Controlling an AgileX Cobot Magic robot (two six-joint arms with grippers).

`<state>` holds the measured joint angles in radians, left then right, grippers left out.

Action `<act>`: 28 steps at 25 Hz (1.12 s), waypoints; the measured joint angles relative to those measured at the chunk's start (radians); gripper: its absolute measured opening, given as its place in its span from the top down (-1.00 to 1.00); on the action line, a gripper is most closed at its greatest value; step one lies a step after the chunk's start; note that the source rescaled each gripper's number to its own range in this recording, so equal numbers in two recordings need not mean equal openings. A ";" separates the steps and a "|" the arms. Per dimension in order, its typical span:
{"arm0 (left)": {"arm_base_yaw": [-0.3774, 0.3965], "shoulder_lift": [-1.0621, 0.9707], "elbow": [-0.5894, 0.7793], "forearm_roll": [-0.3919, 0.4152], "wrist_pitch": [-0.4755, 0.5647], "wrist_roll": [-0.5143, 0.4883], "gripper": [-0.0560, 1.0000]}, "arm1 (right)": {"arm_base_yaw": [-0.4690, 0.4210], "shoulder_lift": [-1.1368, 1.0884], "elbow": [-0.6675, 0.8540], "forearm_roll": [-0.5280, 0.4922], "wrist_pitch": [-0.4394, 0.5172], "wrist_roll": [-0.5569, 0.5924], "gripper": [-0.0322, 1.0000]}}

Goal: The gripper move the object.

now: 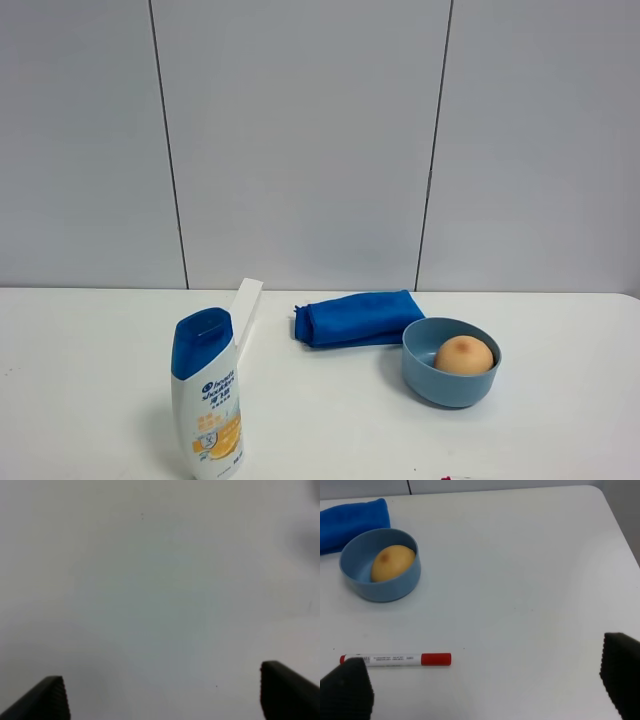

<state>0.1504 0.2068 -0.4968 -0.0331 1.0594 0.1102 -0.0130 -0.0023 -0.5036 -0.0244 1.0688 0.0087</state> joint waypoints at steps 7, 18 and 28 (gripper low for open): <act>0.000 -0.074 0.000 -0.001 -0.001 -0.001 -0.81 | 0.000 0.000 0.000 0.000 0.000 0.000 -1.00; 0.000 -0.209 0.000 -0.001 0.000 -0.001 -0.81 | 0.000 0.000 0.000 0.000 0.000 0.000 -1.00; 0.000 -0.210 0.000 -0.001 0.000 -0.001 -0.81 | 0.000 0.000 0.000 0.000 0.000 0.000 -1.00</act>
<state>0.1504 -0.0031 -0.4968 -0.0341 1.0595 0.1089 -0.0130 -0.0023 -0.5036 -0.0244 1.0688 0.0087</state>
